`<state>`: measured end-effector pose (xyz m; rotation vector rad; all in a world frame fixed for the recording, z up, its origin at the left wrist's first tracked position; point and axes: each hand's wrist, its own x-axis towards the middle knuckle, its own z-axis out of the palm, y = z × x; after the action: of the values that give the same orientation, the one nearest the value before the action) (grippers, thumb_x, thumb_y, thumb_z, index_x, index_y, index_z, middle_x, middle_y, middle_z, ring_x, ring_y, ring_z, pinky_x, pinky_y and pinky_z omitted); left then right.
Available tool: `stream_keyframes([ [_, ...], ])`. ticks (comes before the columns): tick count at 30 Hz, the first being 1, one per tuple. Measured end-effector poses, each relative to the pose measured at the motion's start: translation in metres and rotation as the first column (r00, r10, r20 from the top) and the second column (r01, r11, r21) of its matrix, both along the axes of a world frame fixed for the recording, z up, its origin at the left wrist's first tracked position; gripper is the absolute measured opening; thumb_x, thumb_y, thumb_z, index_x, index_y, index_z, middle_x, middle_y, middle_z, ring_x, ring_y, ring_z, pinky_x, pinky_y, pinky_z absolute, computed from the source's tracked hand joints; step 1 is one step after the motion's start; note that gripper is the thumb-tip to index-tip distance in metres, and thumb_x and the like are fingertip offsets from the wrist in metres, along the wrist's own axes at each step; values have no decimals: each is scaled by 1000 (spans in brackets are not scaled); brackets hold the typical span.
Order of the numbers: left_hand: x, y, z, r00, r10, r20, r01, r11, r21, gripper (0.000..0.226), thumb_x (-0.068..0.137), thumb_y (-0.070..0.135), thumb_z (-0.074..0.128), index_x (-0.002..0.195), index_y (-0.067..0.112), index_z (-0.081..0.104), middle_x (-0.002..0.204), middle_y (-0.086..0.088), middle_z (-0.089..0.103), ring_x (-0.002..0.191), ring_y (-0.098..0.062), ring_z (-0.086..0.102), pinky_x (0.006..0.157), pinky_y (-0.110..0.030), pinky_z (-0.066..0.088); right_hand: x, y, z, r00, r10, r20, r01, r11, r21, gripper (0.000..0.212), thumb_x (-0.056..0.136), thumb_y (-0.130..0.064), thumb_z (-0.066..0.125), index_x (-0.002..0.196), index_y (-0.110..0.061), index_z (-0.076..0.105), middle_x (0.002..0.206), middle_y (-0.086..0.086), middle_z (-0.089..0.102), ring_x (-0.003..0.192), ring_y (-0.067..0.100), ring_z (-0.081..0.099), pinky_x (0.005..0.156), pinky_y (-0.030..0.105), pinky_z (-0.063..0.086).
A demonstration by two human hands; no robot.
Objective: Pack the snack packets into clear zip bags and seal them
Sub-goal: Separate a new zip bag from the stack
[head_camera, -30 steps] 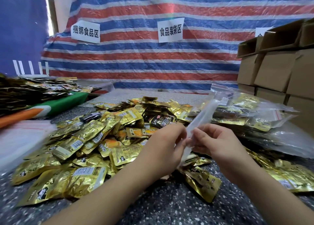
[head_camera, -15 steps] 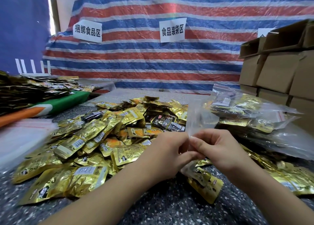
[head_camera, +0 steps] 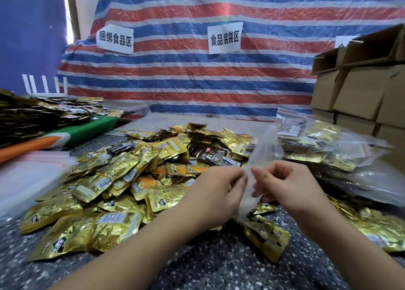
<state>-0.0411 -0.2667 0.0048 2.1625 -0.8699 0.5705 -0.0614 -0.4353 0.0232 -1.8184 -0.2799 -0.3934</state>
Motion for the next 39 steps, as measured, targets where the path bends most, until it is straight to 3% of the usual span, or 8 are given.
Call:
stream_keyframes([
  [6,-11,-1,5,979,120,163,-133,988,73,39,98,48,43,135,35,40,89,15,58,64,-1,47,58,-20,39,2,0,-1,994,-106,15,103,989,107,43,97,-22,60,58,-4,58,52,12,62,44,17,58,45,24,49],
  [9,-21,-6,6,972,6,235,-63,969,237,41,90,62,46,125,42,38,97,13,58,74,-8,55,59,-26,41,1,2,-2,993,-115,11,113,987,116,43,97,-18,59,56,-6,57,49,10,60,41,14,54,41,21,43],
  [18,-20,-8,7,987,8,163,-50,965,256,31,102,29,39,131,39,35,103,3,61,85,-25,61,71,-44,49,5,1,-3,992,-119,-48,125,979,160,39,95,-9,60,57,-5,59,47,7,57,42,21,60,41,24,47],
  [21,-19,-7,8,978,26,205,-80,962,260,18,102,38,37,112,29,49,91,4,57,79,-23,58,68,-43,47,3,0,-2,996,-77,-45,82,987,135,40,94,-5,58,54,-6,58,48,10,58,42,19,59,41,23,47],
  [25,-13,-2,7,956,196,219,-258,917,305,47,95,62,27,86,24,53,82,6,54,71,-15,54,64,-38,46,2,-2,0,992,-101,-73,111,984,142,39,94,-5,56,55,-5,56,48,12,57,43,20,59,41,23,45],
  [29,-9,4,9,961,240,139,-276,887,370,64,83,80,18,90,29,56,90,12,57,77,-9,56,67,-30,49,4,-11,5,975,-182,-129,205,959,194,36,95,-8,53,60,-6,54,49,12,55,43,21,60,47,29,44],
  [33,-13,-1,4,993,113,36,-118,947,298,22,97,47,50,98,28,60,103,11,56,89,-13,56,78,-33,48,6,-12,4,966,-156,-205,199,958,207,35,95,-11,52,61,-6,54,49,8,56,43,18,59,42,26,45],
  [39,-8,4,12,981,158,110,-175,970,170,20,103,33,42,90,20,51,76,9,47,73,-18,50,63,-34,40,17,-34,5,846,-528,-77,530,848,15,17,86,-17,64,98,-14,51,83,5,53,72,24,53,63,38,42],
])
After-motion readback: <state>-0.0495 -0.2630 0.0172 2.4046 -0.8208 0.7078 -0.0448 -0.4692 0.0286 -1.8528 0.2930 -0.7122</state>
